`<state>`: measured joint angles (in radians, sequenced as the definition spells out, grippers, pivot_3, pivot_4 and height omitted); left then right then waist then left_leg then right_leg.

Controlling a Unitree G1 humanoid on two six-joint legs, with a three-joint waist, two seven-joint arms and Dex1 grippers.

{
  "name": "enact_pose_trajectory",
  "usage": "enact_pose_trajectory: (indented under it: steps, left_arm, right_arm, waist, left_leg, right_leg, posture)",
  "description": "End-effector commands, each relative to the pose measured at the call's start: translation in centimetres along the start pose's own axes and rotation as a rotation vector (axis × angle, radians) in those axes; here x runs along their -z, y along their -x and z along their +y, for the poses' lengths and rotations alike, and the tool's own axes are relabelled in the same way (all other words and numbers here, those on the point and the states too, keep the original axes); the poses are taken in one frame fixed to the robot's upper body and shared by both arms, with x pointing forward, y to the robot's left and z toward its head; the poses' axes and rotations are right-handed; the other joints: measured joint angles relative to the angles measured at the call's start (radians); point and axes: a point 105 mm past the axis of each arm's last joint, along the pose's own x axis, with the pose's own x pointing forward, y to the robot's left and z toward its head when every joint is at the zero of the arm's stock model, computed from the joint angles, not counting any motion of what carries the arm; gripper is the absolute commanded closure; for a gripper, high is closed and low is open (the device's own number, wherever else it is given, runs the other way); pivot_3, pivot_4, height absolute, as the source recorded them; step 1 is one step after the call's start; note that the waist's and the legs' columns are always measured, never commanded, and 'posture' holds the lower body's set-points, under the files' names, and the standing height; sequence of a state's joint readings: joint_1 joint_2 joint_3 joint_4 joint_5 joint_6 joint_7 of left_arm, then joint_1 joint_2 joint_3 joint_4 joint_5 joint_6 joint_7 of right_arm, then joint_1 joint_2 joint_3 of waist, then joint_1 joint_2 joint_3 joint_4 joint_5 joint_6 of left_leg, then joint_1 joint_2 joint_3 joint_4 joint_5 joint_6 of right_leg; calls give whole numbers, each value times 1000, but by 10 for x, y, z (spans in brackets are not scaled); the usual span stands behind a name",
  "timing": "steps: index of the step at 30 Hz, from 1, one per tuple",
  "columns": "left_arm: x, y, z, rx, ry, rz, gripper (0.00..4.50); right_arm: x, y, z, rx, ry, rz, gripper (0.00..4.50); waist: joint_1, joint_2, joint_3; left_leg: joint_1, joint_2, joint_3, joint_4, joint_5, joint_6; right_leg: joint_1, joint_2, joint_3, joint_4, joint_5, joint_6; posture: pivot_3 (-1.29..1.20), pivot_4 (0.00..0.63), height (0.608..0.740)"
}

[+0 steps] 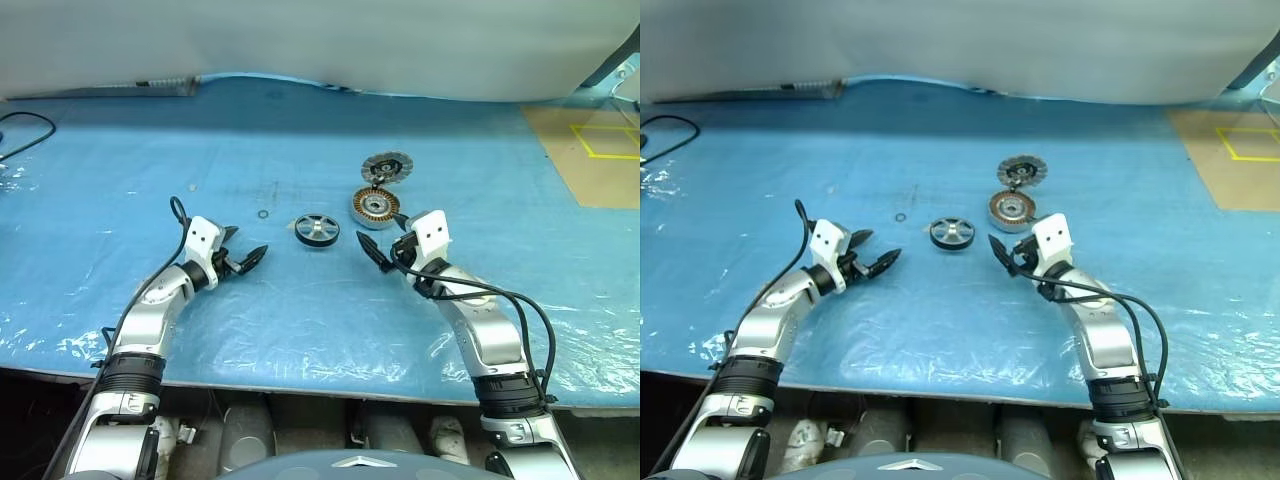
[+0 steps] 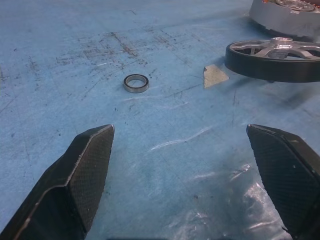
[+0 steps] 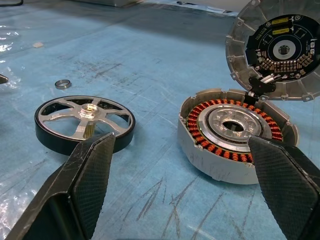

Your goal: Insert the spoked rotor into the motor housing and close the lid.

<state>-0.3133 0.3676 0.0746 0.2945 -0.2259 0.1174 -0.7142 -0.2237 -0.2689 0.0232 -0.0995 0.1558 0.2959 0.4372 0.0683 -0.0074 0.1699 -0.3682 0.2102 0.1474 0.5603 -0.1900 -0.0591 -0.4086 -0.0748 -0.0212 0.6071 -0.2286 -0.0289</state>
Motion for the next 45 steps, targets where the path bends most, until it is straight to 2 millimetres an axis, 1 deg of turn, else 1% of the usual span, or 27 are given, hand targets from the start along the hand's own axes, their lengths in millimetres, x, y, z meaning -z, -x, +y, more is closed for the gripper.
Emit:
enact_pose_trajectory:
  steps: [1,20,32,36,40,42,45]
  left_arm:
    - [-12,-2,3,-3,-28,-39,0]
    - [-14,-3,5,-2,-47,-40,0]
    - [-13,-3,1,0,-42,-40,0]
    - [-13,-4,0,5,-40,-40,0]
    - [-14,-5,0,6,-40,-42,0]
    - [-14,-6,0,5,-41,-43,0]
    - [-15,-7,-1,7,-44,-44,0]
  right_arm:
    - [-12,-1,2,-6,27,-48,23]
    - [-13,-4,4,-10,19,-54,23]
    - [-14,-5,2,-7,38,-54,23]
    - [-15,-6,-5,10,95,-26,23]
    - [-22,-11,-15,15,156,-7,23]
    - [-26,-16,-18,-15,228,19,23]
    - [-24,-22,-18,-86,280,107,23]
  waist:
    - [0,0,0]
    - [0,0,0]
    - [0,0,0]
    - [0,0,0]
    - [0,0,0]
    - [-1,0,0]
    - [-1,0,0]
  left_leg:
    - [0,0,0,0,0,0]
    - [0,0,0,0,0,0]
    - [0,0,0,0,0,0]
    - [0,0,0,0,0,0]
    - [0,0,0,1,0,0]
    - [0,0,0,1,0,0]
    - [0,0,0,1,0,0]
  right_leg:
    - [0,0,0,0,0,0]
    - [0,0,0,0,0,0]
    - [0,0,0,1,0,0]
    - [0,0,0,1,0,0]
    - [0,0,0,1,0,0]
    - [0,0,0,1,0,0]
    - [0,0,1,1,0,0]
  posture:
    - [0,150,740]
    - [0,150,740]
    - [0,150,740]
    - [0,150,740]
    - [0,150,740]
    - [0,150,740]
    - [0,150,740]
